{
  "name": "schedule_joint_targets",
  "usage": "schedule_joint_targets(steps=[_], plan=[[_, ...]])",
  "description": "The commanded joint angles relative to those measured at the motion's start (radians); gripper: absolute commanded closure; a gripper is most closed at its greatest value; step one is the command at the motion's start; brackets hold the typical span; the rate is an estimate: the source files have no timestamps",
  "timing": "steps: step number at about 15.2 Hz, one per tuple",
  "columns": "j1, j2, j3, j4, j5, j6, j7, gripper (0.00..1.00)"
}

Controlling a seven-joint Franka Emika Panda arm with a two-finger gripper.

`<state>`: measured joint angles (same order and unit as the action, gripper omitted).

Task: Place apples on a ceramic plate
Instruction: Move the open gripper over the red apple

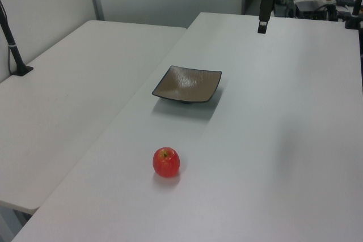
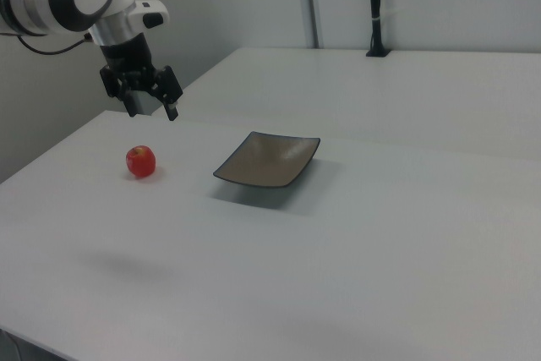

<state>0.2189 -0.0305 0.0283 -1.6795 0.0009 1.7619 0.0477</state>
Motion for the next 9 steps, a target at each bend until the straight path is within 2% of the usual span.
schedule_joint_targets(steps=[1, 4, 6, 7, 9], plan=[[0.013, -0.005, -0.010, 0.001, 0.024, 0.001, -0.022, 0.00], [0.016, -0.008, -0.007, 0.012, 0.068, -0.025, -0.019, 0.00], [0.049, 0.000, -0.005, 0.035, 0.071, -0.030, -0.016, 0.00], [0.080, 0.021, -0.005, 0.076, 0.062, -0.032, 0.036, 0.00], [0.094, 0.053, -0.005, 0.145, 0.059, -0.032, 0.124, 0.00]])
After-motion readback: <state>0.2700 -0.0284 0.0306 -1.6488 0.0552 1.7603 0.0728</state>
